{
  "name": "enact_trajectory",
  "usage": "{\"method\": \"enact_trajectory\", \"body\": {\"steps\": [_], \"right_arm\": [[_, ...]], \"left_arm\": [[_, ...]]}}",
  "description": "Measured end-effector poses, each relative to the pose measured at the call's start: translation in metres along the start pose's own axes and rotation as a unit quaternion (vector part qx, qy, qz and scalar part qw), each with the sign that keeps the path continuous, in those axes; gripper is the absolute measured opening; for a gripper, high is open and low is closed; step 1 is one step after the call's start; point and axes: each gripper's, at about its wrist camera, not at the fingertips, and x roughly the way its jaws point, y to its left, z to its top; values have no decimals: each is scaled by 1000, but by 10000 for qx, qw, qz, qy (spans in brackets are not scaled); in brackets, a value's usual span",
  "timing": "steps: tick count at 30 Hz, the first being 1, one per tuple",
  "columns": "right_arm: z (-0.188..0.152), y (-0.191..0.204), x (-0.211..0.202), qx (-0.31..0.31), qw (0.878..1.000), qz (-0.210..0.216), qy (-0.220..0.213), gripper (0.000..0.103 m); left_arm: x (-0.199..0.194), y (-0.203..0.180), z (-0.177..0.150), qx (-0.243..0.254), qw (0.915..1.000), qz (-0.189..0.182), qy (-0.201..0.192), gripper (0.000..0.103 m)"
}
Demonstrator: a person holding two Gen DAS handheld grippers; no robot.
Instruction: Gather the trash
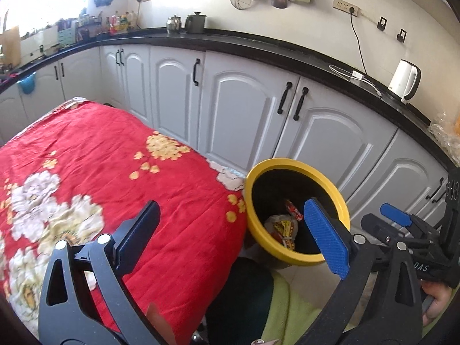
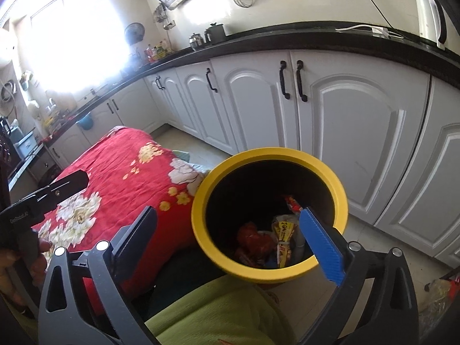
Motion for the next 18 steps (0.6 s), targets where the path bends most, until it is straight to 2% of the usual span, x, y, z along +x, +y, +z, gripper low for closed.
{"method": "enact_trajectory", "body": {"steps": [10,18], "right_arm": [[-16,24,-9,-415,9978,-221,-457,96],[-28,27,-11,-403,9953,-445,-758,97]], "left_arm": [[-21,13,-28,-33,9992,314,-247,92],[-29,19,-43,-67,9976,495,-487,92]]}}
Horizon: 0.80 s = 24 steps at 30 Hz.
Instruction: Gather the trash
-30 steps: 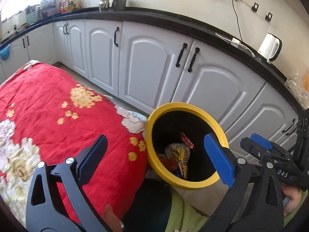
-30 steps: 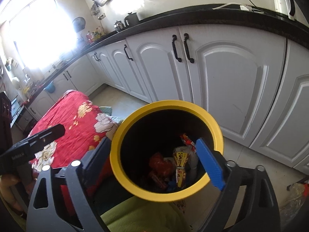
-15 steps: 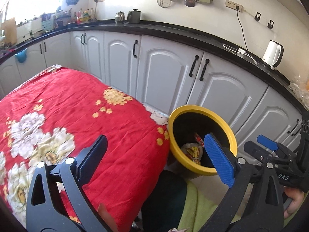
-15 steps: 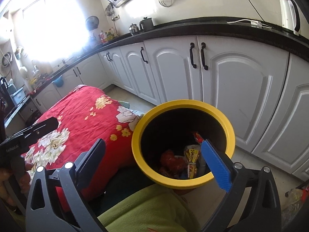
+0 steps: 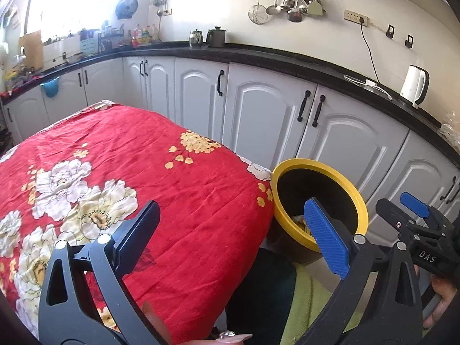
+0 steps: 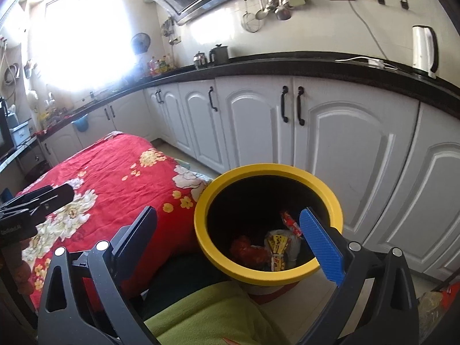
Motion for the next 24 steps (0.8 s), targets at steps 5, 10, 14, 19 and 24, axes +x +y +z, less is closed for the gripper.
{"method": "enact_trajectory", "body": {"steps": [5,10,14,19,24], "right_arm": [[-3,12,-17,-345,9971,-179,-651,97],[-6,21,-34,-571,9902,-233,-1253,97],[-9,21,-40,-507,9876,-291,-1460,97],[-16,24,-48,-549,9819,-349,-1777,97],[-21,30,-51,-679,9777,-295,-1965,97]], "left_arm": [[-6,-2,-5,55,9996,69,-262,92],[-17,-3,-7,75,9980,73,-616,92],[-26,0,-10,31,9957,147,-912,92],[-35,3,-13,-30,9915,341,-1253,92],[-39,6,-16,-97,9892,347,-1423,92]]}}
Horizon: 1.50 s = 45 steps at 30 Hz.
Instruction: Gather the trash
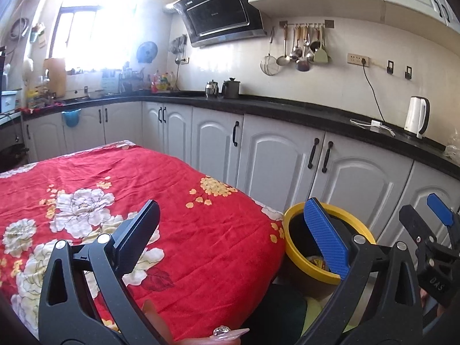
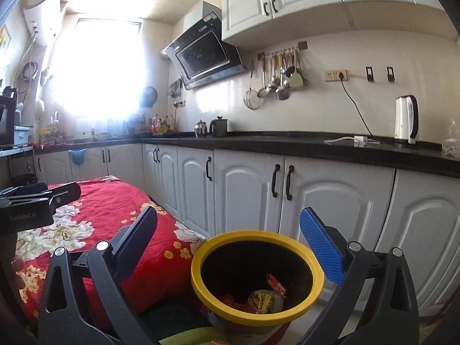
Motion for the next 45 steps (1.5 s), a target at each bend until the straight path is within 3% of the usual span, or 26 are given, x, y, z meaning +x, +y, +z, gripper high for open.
{"method": "enact_trajectory", "body": {"steps": [45], "right_arm": [[-6,5,3,9,10000,27,72,97]], "left_arm": [[0,0,-4,-49,10000,-56,-28,92]]}}
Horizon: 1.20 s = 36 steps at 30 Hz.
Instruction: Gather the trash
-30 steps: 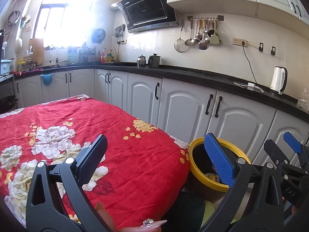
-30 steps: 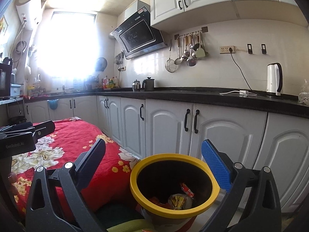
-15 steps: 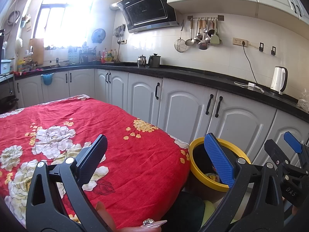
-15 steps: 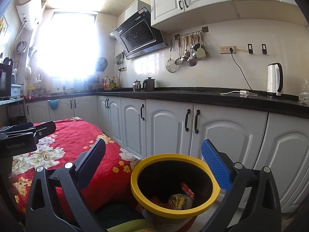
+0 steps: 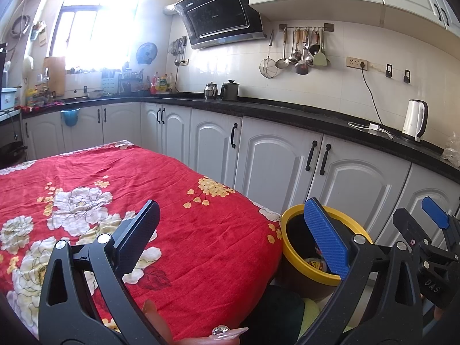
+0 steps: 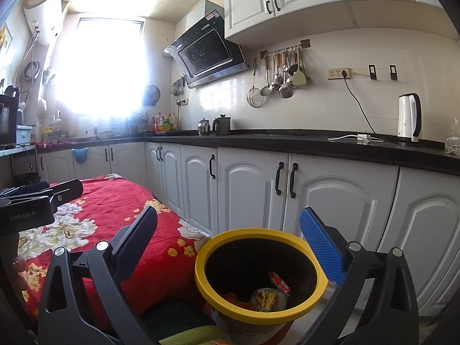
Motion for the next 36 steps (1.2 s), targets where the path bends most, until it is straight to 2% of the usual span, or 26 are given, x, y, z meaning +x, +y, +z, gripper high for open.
{"method": "enact_trajectory", "body": {"steps": [36], "right_arm": [[-2,-3,1,110,9999,-43,82,97]], "left_arm": [[2,-1,-3,-23,9999,-110,90,92]]}}
